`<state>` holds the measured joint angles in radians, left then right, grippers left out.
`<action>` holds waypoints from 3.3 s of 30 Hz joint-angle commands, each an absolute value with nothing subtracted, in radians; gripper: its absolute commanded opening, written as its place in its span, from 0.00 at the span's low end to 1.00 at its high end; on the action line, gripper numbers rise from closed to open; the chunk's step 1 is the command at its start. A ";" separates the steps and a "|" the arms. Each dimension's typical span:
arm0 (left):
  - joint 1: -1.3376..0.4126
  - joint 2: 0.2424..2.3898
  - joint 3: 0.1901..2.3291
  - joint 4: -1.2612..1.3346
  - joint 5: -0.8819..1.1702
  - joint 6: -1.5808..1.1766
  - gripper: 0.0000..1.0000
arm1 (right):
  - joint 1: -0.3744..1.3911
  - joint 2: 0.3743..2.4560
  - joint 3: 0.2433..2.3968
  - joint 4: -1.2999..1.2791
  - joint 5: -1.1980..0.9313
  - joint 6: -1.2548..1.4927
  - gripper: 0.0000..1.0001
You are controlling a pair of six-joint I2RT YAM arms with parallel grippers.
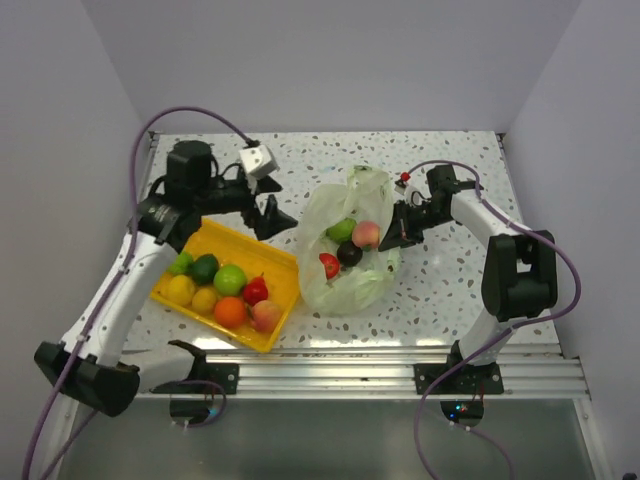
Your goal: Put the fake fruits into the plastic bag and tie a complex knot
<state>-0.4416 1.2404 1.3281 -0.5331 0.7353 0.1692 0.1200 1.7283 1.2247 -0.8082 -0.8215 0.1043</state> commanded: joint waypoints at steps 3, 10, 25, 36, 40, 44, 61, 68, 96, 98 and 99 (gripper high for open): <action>-0.189 1.160 1.298 -1.008 0.838 0.578 1.00 | 0.126 1.724 1.259 -0.819 -0.818 0.091 0.00; -0.091 1.083 1.048 -1.195 0.657 0.917 1.00 | 0.126 1.729 1.258 -0.816 -0.819 0.092 0.00; -0.113 1.127 0.758 -0.989 0.414 0.934 0.94 | 0.124 1.726 1.264 -0.828 -0.808 0.086 0.00; -0.166 1.190 0.698 -0.825 0.337 0.835 0.86 | 0.126 1.744 1.270 -0.833 -0.807 0.080 0.00; -0.166 1.186 0.784 -0.867 0.383 0.839 0.66 | 0.124 1.744 1.272 -0.833 -0.807 0.080 0.00; -0.166 1.132 0.972 -0.983 0.546 0.832 0.59 | 0.124 1.746 1.270 -0.831 -0.810 0.078 0.00; -0.606 1.336 1.388 -0.476 0.691 0.273 0.58 | 0.132 1.744 1.276 -0.830 -0.818 0.083 0.00; -0.779 1.497 1.437 -0.403 0.638 0.259 0.58 | 0.132 1.738 1.276 -0.839 -0.818 0.077 0.00; -0.365 1.107 1.299 -0.699 0.686 0.282 0.99 | 0.132 1.724 1.282 -0.858 -0.821 0.061 0.00; -0.258 1.048 1.215 -0.747 0.655 0.336 0.97 | 0.132 1.729 1.281 -0.857 -0.821 0.061 0.00; -0.223 0.993 1.182 -0.762 0.635 0.354 0.96 | 0.132 1.729 1.281 -0.856 -0.821 0.061 0.00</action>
